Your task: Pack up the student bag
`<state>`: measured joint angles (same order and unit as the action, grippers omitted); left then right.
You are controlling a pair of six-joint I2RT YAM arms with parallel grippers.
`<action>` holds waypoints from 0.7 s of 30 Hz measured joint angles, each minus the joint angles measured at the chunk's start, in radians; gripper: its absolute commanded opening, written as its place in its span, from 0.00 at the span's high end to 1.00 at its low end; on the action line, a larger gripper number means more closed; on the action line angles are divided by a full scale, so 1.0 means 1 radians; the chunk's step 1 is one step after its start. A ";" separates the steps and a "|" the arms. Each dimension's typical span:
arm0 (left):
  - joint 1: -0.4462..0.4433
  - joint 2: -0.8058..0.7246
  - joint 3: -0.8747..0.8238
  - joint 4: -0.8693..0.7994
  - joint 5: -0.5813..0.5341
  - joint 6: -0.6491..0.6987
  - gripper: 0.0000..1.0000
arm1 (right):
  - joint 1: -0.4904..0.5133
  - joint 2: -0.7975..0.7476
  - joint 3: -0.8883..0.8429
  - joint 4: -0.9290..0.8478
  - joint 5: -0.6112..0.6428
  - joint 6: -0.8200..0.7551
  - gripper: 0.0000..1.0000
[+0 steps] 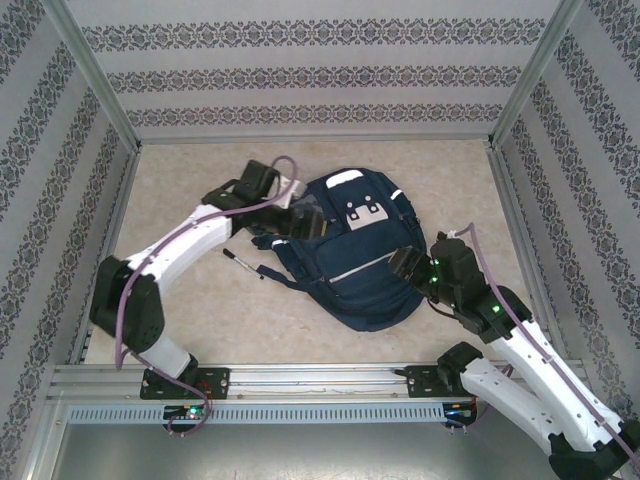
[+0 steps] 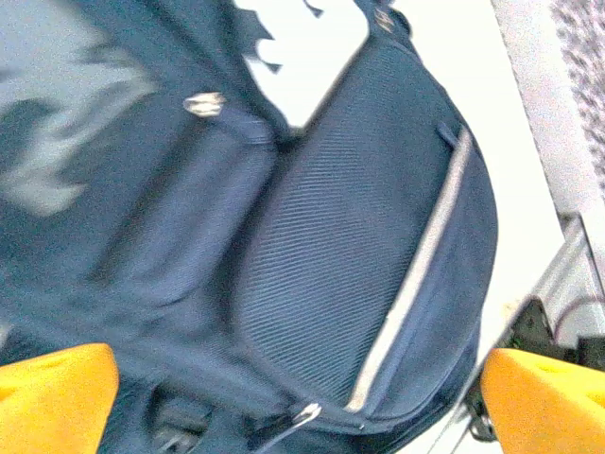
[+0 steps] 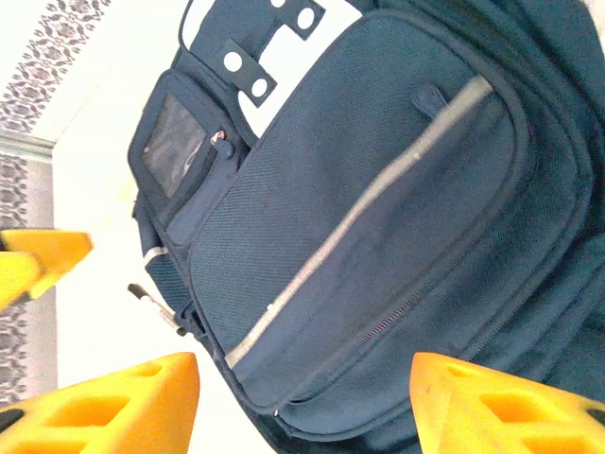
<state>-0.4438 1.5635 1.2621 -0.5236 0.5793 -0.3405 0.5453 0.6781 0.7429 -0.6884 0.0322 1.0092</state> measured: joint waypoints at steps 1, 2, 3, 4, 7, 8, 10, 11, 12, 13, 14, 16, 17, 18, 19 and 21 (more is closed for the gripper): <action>0.016 -0.032 -0.029 0.002 -0.024 -0.014 0.01 | 0.006 0.017 0.010 0.001 0.003 -0.018 0.40; 0.026 -0.068 -0.063 0.003 -0.053 -0.029 0.01 | 0.014 0.037 0.018 0.003 0.005 -0.036 0.40; 0.029 -0.105 -0.099 0.006 -0.089 -0.040 0.01 | 0.021 0.053 0.024 0.005 0.005 -0.050 0.40; 0.032 -0.129 -0.126 0.009 -0.121 -0.049 0.01 | 0.024 0.067 0.027 0.006 0.005 -0.065 0.40; 0.056 -0.171 -0.193 0.014 -0.220 -0.079 0.01 | 0.035 0.103 0.043 0.011 0.006 -0.105 0.40; 0.082 -0.163 -0.202 0.012 -0.247 -0.092 0.01 | 0.039 0.115 0.053 0.012 0.007 -0.117 0.40; 0.138 -0.126 -0.203 0.008 -0.297 -0.117 0.02 | 0.050 0.130 0.072 0.018 0.014 -0.138 0.41; 0.170 -0.098 -0.203 0.007 -0.330 -0.132 0.04 | 0.055 0.131 0.077 0.022 0.017 -0.146 0.42; 0.193 -0.073 -0.203 0.005 -0.360 -0.145 0.08 | 0.060 0.129 0.080 0.026 0.021 -0.153 0.42; 0.210 -0.050 -0.203 0.003 -0.385 -0.161 0.10 | 0.061 0.126 0.081 0.030 0.024 -0.158 0.43; 0.224 -0.029 -0.204 0.000 -0.409 -0.178 0.12 | 0.062 0.120 0.081 0.032 0.028 -0.165 0.43; 0.238 0.003 -0.209 -0.002 -0.446 -0.217 0.14 | 0.061 0.106 0.081 0.034 0.032 -0.172 0.43; 0.241 0.017 -0.210 -0.007 -0.467 -0.239 0.15 | 0.061 0.095 0.079 0.035 0.033 -0.175 0.44; 0.242 0.031 -0.211 -0.010 -0.486 -0.262 0.16 | 0.061 0.085 0.076 0.039 0.034 -0.177 0.44; 0.242 0.042 -0.211 -0.011 -0.502 -0.286 0.17 | 0.061 0.073 0.071 0.042 0.035 -0.179 0.44; 0.242 0.056 -0.211 -0.013 -0.517 -0.311 0.19 | 0.061 0.062 0.065 0.041 0.035 -0.180 0.44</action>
<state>-0.2016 1.6199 1.0508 -0.5369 0.0620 -0.6518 0.6067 0.7399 0.8078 -0.6476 0.0673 0.8295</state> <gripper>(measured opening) 0.843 0.561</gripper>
